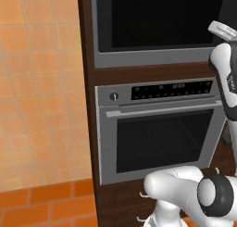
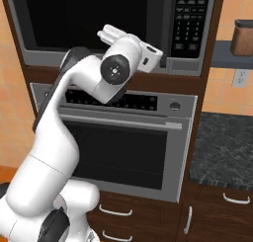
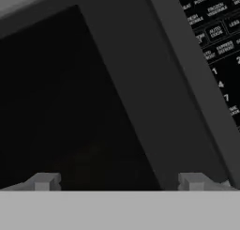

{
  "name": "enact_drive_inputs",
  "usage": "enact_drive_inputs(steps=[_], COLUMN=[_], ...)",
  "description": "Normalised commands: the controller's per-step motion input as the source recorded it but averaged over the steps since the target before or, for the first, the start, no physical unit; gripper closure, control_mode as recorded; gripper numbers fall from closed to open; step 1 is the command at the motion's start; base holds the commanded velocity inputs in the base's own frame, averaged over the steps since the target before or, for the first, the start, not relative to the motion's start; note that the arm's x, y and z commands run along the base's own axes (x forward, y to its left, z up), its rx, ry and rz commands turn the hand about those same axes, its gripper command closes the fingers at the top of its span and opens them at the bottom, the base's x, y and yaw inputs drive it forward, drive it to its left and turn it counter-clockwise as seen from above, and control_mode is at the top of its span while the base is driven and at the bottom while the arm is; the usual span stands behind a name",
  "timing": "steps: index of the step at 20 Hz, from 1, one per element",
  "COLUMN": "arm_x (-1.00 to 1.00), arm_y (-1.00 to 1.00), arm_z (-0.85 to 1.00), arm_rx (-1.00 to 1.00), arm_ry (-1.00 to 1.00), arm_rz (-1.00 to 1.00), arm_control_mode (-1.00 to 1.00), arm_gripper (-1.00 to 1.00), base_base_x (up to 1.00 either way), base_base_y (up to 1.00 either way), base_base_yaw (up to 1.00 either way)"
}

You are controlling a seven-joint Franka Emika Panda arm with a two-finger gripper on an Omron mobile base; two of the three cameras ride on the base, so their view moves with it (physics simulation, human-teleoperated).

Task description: Open the microwave, place the bowl with waffle inside the microwave, then close the microwave door and turn it on.

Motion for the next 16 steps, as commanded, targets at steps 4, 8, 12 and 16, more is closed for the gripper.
enact_drive_inputs(steps=[4, 8, 12, 16], arm_x=[-0.97, -0.25, -0.06, 0.0], arm_y=[-0.33, 0.04, 0.06, 0.0], arm_z=[-0.05, -0.37, -0.29, -0.23], arm_rx=[-0.04, -0.02, -0.01, 0.0], arm_ry=[-0.13, 0.0, -0.01, -0.03], arm_rz=[0.06, 0.11, 0.08, 0.08], arm_control_mode=[-1.0, -1.0, -1.0, -1.0], arm_gripper=[-1.0, -1.0, -1.0, -1.0], base_base_x=[0.0, 0.0, 0.0, 0.0], base_base_y=[0.0, 0.0, 0.0, 0.0], base_base_yaw=[0.0, 0.0, 0.0, 0.0])
